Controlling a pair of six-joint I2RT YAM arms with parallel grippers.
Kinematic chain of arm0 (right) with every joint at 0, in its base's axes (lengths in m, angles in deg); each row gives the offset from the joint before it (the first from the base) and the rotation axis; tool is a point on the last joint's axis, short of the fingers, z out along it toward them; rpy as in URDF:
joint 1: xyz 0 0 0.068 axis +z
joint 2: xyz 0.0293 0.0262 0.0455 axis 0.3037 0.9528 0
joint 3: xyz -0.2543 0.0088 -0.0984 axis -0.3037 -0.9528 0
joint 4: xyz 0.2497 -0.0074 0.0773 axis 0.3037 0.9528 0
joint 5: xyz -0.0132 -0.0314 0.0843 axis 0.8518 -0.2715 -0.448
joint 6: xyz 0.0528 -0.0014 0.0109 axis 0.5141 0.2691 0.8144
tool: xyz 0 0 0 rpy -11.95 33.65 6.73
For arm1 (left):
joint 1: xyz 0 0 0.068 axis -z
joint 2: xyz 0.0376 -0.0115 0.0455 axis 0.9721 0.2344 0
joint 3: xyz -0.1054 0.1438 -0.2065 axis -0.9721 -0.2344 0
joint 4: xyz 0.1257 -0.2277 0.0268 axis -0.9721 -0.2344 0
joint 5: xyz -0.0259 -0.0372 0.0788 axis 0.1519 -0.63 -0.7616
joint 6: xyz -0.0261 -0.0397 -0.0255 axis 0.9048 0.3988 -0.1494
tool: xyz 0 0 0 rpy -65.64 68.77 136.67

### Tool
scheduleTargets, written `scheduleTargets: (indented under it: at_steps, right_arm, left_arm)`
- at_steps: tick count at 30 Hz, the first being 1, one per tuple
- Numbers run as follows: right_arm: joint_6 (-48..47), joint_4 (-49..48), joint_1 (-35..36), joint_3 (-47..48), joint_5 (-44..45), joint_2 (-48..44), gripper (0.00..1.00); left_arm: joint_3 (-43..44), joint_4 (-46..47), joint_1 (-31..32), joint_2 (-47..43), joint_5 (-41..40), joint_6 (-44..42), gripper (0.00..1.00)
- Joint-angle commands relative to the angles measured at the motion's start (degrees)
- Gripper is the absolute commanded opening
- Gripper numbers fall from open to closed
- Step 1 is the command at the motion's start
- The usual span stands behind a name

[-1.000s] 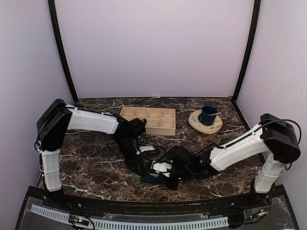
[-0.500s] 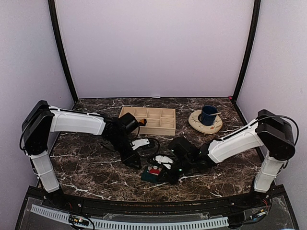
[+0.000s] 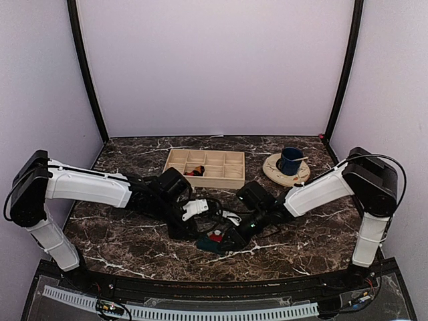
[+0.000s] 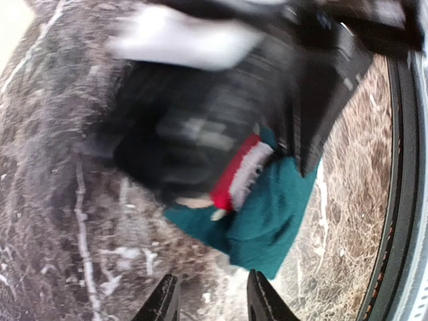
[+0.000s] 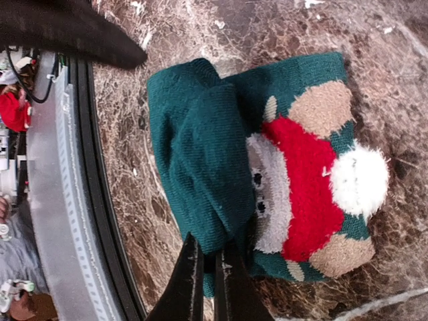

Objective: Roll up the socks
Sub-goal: Roll the sock at the center of the board.

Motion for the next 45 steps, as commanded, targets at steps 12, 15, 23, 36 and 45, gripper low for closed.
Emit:
scheduleTargets:
  at_steps: [12, 15, 23, 36, 45]
  right_arm:
    - [5.7, 1.8, -2.4, 1.2, -10.8, 4.0, 0.00]
    - [5.9, 2.0, -2.6, 1.4, -11.4, 4.3, 0.00]
    - [5.3, 3.0, -2.9, 2.0, -12.2, 4.8, 0.00]
    - [4.9, 3.6, -2.9, 2.1, -12.8, 4.7, 0.00]
    - [4.5, 3.9, -3.0, 2.2, -13.1, 5.0, 0.00]
  left_arm:
    - [-6.8, 9.6, 6.2, -5.0, -6.8, -5.8, 0.42]
    - [-7.8, 10.3, 7.0, -6.3, -6.0, -7.2, 0.43]
    - [-7.6, 8.7, 9.9, -5.4, -5.4, -11.1, 0.44]
    - [-6.3, 12.1, 12.5, -1.4, -12.3, -13.8, 0.44]
    - [-4.3, 11.2, 12.9, 1.1, -10.8, -15.5, 0.44]
